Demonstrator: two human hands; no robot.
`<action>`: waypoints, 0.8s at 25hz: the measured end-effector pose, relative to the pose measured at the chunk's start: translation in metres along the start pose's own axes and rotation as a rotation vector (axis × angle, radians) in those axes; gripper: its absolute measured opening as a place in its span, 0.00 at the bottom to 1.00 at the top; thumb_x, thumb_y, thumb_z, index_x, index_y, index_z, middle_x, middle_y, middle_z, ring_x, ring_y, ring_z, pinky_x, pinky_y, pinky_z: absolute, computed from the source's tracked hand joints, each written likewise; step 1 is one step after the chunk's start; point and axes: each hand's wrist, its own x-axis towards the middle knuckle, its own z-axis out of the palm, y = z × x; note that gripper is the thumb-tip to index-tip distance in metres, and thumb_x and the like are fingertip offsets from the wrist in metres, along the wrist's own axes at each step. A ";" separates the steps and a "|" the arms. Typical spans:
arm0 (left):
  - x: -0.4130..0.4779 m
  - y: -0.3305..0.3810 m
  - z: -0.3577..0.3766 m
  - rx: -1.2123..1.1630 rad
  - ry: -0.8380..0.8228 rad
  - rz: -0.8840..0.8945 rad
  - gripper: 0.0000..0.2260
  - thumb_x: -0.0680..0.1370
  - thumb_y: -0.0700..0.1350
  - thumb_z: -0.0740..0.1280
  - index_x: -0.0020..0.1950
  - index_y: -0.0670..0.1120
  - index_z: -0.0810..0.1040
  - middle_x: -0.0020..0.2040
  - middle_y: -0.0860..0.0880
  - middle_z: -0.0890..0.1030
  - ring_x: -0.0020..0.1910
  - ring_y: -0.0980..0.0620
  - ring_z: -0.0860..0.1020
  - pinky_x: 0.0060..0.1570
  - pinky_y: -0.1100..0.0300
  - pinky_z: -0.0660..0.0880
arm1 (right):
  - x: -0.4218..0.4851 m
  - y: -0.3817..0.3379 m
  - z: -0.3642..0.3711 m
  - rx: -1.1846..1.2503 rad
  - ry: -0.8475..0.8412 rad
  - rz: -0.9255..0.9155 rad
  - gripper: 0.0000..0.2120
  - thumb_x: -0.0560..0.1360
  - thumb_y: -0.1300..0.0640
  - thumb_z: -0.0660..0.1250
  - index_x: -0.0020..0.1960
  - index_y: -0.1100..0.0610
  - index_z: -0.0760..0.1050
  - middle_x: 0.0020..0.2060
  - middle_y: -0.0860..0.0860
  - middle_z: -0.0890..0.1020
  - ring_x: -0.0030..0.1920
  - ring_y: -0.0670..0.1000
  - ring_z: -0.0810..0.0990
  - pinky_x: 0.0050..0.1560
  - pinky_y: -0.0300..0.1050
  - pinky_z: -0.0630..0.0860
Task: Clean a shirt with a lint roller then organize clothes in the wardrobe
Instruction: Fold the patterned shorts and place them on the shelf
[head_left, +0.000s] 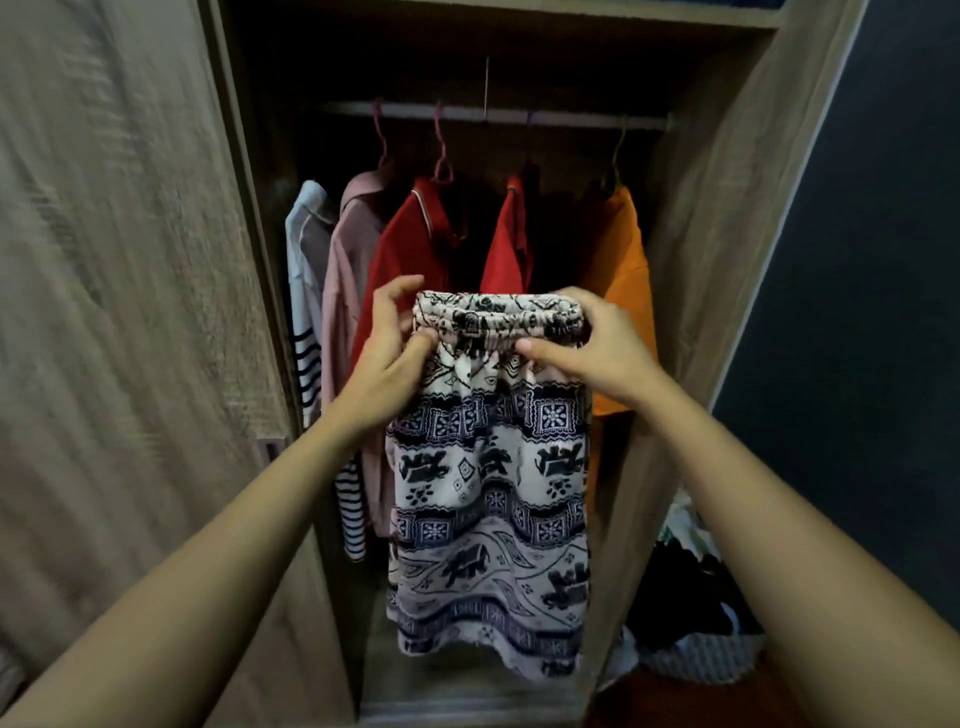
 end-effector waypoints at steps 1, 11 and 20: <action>-0.001 -0.001 0.005 -0.022 -0.006 0.011 0.17 0.78 0.37 0.56 0.63 0.49 0.57 0.50 0.53 0.70 0.45 0.65 0.73 0.48 0.68 0.70 | 0.001 -0.005 -0.001 -0.112 -0.070 -0.022 0.34 0.59 0.37 0.74 0.62 0.45 0.70 0.53 0.47 0.81 0.53 0.47 0.80 0.57 0.49 0.76; -0.020 -0.024 0.007 0.170 -0.084 0.034 0.16 0.75 0.54 0.67 0.51 0.58 0.59 0.41 0.55 0.75 0.36 0.61 0.75 0.39 0.61 0.74 | 0.024 -0.016 0.016 -0.772 -0.383 -0.209 0.22 0.76 0.45 0.60 0.67 0.54 0.65 0.63 0.51 0.74 0.62 0.54 0.74 0.55 0.52 0.71; -0.065 -0.053 0.010 0.241 -0.027 -0.100 0.04 0.76 0.49 0.68 0.44 0.50 0.76 0.38 0.57 0.78 0.36 0.63 0.74 0.40 0.65 0.70 | 0.029 -0.022 0.028 -0.858 -0.251 -0.244 0.14 0.69 0.49 0.55 0.49 0.57 0.67 0.54 0.56 0.77 0.51 0.61 0.77 0.42 0.49 0.67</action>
